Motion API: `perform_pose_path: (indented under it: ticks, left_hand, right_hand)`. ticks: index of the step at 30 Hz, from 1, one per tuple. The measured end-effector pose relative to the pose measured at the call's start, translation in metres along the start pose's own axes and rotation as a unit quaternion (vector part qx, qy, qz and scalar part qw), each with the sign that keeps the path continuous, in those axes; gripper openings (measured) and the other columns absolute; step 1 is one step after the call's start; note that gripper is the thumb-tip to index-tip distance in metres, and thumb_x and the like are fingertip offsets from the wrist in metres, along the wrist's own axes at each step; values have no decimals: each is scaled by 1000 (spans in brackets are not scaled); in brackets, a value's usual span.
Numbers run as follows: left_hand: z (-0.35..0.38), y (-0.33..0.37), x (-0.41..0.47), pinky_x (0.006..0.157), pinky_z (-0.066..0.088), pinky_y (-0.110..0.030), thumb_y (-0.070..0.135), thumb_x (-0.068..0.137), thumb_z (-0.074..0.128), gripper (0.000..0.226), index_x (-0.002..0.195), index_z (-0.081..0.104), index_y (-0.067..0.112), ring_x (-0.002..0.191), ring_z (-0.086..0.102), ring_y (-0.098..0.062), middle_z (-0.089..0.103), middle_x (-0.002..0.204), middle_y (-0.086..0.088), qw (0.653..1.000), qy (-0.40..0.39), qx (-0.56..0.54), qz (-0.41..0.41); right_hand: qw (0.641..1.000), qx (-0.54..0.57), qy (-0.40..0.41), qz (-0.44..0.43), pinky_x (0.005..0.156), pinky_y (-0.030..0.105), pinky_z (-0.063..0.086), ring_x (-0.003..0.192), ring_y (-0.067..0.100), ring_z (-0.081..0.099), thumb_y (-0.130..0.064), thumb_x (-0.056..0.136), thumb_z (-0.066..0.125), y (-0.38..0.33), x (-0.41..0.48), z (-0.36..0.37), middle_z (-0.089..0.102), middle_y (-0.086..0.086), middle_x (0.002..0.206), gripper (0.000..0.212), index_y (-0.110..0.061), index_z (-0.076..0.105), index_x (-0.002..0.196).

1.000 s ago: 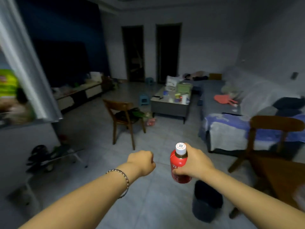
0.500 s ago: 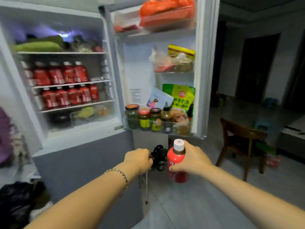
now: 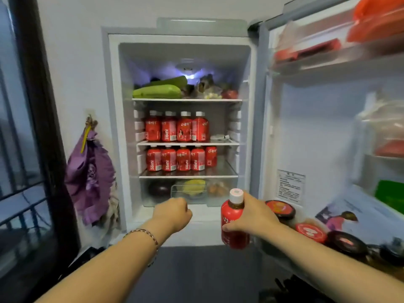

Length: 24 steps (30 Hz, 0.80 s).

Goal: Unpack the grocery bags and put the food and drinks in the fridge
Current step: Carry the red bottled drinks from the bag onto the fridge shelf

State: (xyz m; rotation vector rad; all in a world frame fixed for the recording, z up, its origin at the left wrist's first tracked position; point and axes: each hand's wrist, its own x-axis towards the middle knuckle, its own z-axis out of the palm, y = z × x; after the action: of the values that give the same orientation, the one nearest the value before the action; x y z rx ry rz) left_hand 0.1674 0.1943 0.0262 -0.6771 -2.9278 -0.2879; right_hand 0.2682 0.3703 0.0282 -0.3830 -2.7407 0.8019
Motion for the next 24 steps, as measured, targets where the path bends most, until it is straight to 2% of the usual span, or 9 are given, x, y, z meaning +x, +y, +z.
perform_pose_path:
  ticks: [2,4,8,13,18,24]
  left_hand:
    - [-3,-16,31,79,49,-32,28,94,42,22,97,59,14,89,60,-24,66,104,-6,1000,7,2,-13]
    - [-3,-31,65,80,49,-32,28,94,43,21,97,59,15,92,61,-25,65,104,-5,1000,18,2,-19]
    - [-2,-57,134,81,49,-34,28,95,43,23,103,60,16,96,61,-24,64,106,-4,999,44,11,2]
    - [2,-81,224,78,45,-32,26,94,42,22,103,59,16,96,60,-24,65,105,-4,995,82,25,46]
    - [34,-96,286,81,49,-33,28,94,41,24,106,59,17,97,62,-24,65,108,-3,991,94,56,81]
    - [61,-100,313,77,45,-30,32,97,38,31,105,64,16,99,59,-19,62,110,-1,982,124,102,104]
  right_hand:
    - [1000,2,2,-18,90,38,51,106,21,58,-46,57,83,-8,41,5,58,-5,117,80,-32,39,123]
    - [1000,4,18,-25,90,38,51,106,22,58,-46,58,82,-15,86,14,57,-6,114,80,-30,39,123]
    - [994,35,105,-6,83,34,50,101,22,59,-43,60,82,-21,163,29,61,-2,112,74,-27,42,121]
    - [984,36,172,31,87,39,51,105,26,60,-49,62,80,-23,255,38,63,1,116,73,-24,46,122]
    - [981,-11,168,91,85,34,48,109,26,60,-50,65,76,-17,319,54,63,1,118,70,-24,46,123]
    - [982,-22,148,119,88,36,50,109,27,60,-55,66,73,-12,365,64,61,5,120,71,-18,48,121]
